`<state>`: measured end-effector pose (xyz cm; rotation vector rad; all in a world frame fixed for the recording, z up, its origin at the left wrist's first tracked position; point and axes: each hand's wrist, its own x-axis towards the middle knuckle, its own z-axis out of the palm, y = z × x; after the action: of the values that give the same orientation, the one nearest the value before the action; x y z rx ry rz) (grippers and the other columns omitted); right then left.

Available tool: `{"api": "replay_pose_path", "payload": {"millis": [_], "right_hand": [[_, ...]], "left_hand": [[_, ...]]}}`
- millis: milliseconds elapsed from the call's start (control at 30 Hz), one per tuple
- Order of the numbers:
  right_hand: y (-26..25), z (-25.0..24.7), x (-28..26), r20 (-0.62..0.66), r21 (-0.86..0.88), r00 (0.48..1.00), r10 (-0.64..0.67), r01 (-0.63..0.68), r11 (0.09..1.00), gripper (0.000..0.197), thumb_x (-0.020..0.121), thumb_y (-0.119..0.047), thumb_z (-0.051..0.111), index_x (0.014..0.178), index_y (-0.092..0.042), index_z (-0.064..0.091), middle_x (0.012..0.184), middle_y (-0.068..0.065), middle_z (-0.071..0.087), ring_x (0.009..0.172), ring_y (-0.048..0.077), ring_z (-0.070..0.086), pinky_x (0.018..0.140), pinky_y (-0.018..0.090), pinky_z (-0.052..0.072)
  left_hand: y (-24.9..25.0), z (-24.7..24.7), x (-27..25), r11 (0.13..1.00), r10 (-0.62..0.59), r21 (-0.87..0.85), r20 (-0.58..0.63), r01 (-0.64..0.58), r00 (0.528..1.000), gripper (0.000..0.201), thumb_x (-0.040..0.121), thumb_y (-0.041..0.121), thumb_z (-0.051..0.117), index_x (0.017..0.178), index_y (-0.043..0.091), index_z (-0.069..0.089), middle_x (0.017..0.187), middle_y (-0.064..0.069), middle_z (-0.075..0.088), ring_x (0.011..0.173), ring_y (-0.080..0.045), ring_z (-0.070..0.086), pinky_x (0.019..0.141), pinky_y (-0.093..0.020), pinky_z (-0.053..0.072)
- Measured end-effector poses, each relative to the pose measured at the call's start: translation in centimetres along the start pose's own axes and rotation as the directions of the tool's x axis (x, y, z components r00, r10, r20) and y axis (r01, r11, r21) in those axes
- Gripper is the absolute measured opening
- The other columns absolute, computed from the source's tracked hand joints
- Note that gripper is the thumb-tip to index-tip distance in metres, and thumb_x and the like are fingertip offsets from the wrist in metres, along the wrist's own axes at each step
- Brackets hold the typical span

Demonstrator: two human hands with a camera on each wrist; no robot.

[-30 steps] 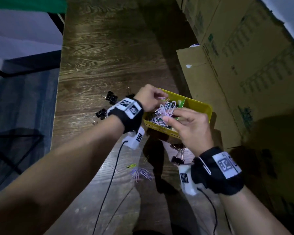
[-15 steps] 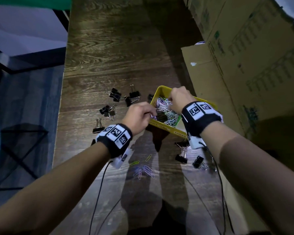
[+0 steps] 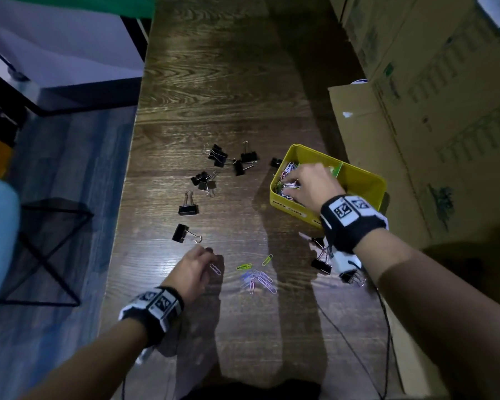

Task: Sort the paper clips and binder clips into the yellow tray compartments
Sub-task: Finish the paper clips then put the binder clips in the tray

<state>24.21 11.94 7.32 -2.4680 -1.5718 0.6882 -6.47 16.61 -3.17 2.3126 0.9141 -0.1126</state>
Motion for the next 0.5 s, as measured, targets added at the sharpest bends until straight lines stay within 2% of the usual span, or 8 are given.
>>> {"api": "replay_pose_path", "payload": {"millis": [67, 100, 167, 233, 267, 333, 400, 500], "right_hand": [[-1.0, 1.6, -1.8, 0.004, 0.065, 0.981, -0.192, 0.192, 0.979, 0.021, 0.085, -0.030, 0.066, 0.102, -0.018, 0.071, 0.107, 0.007, 0.065, 0.102, 0.028, 0.060, 0.090, 0.045, 0.048], [-1.4, 2.7, -2.8, 0.034, 0.080, 0.963, -0.269, 0.265, 0.961, 0.018, 0.084, -0.030, 0.067, 0.097, -0.018, 0.071, 0.103, 0.006, 0.064, 0.099, 0.027, 0.061, 0.086, 0.043, 0.049], [-1.7, 5.5, -5.0, 0.087, 0.035, 0.926, -0.368, 0.367, 0.930, 0.018, 0.082, -0.030, 0.070, 0.094, -0.017, 0.071, 0.100, 0.005, 0.063, 0.097, 0.026, 0.060, 0.081, 0.042, 0.051], [-1.7, 8.2, -6.8, 0.108, -0.027, 0.895, -0.434, 0.439, 0.898, 0.027, 0.080, -0.031, 0.071, 0.101, -0.015, 0.070, 0.104, 0.006, 0.062, 0.100, 0.027, 0.058, 0.081, 0.044, 0.052], [-1.7, 9.3, -7.6, 0.150, -0.045, 0.894, -0.423, 0.434, 0.900, 0.038, 0.081, -0.032, 0.070, 0.113, -0.015, 0.065, 0.113, 0.006, 0.059, 0.107, 0.026, 0.054, 0.087, 0.045, 0.050], [-1.4, 11.2, -8.8, 0.267, -0.078, 0.904, -0.333, 0.365, 0.928, 0.070, 0.082, -0.041, 0.066, 0.140, -0.015, 0.039, 0.136, 0.003, 0.041, 0.125, 0.023, 0.039, 0.102, 0.041, 0.040], [-1.2, 12.5, -9.5, 0.327, -0.091, 0.915, -0.238, 0.281, 0.955, 0.091, 0.081, -0.052, 0.063, 0.149, -0.013, 0.017, 0.145, 0.003, 0.028, 0.132, 0.022, 0.027, 0.108, 0.040, 0.032], [-1.7, 14.0, -10.3, 0.309, -0.070, 0.930, -0.199, 0.231, 0.971, 0.088, 0.081, -0.049, 0.064, 0.147, -0.010, 0.021, 0.140, 0.005, 0.030, 0.130, 0.024, 0.028, 0.108, 0.039, 0.033]], "left_hand": [[1.2, 1.4, -0.9, 1.000, -0.015, -0.003, 0.001, 0.015, 1.000, 0.025, 0.065, -0.008, 0.061, 0.086, 0.004, 0.067, 0.084, -0.015, 0.060, 0.074, -0.032, 0.063, 0.074, -0.023, 0.043], [2.0, 2.1, -1.0, 1.000, -0.020, -0.007, 0.002, 0.020, 1.000, 0.018, 0.070, -0.004, 0.062, 0.085, 0.005, 0.068, 0.085, -0.015, 0.061, 0.076, -0.032, 0.063, 0.073, -0.024, 0.045], [3.6, 3.1, -0.7, 0.999, -0.026, -0.031, 0.036, 0.027, 0.999, 0.014, 0.081, 0.010, 0.062, 0.092, 0.010, 0.070, 0.094, -0.012, 0.062, 0.087, -0.029, 0.062, 0.081, -0.025, 0.047], [4.5, 3.7, -0.2, 1.000, -0.029, -0.002, 0.111, 0.029, 0.993, 0.019, 0.087, 0.016, 0.058, 0.103, 0.014, 0.067, 0.104, -0.007, 0.059, 0.095, -0.025, 0.060, 0.086, -0.029, 0.048], [4.7, 3.7, 0.0, 0.999, -0.004, 0.053, 0.114, -0.002, 0.993, 0.022, 0.087, 0.014, 0.056, 0.107, 0.014, 0.064, 0.107, -0.006, 0.058, 0.095, -0.026, 0.060, 0.085, -0.033, 0.049], [5.0, 3.3, 0.3, 0.991, 0.068, 0.111, 0.075, -0.076, 0.995, 0.034, 0.081, 0.010, 0.059, 0.115, 0.013, 0.057, 0.109, -0.007, 0.054, 0.094, -0.027, 0.058, 0.079, -0.036, 0.051], [5.3, 3.1, 0.4, 0.980, 0.107, 0.155, 0.104, -0.123, 0.989, 0.056, 0.075, 0.020, 0.062, 0.128, 0.014, 0.045, 0.120, -0.006, 0.047, 0.104, -0.025, 0.049, 0.085, -0.038, 0.048], [6.0, 3.2, 0.3, 0.955, 0.098, 0.255, 0.205, -0.150, 0.974, 0.072, 0.075, 0.029, 0.060, 0.140, 0.016, 0.030, 0.134, -0.005, 0.037, 0.120, -0.024, 0.036, 0.101, -0.040, 0.039]]}}
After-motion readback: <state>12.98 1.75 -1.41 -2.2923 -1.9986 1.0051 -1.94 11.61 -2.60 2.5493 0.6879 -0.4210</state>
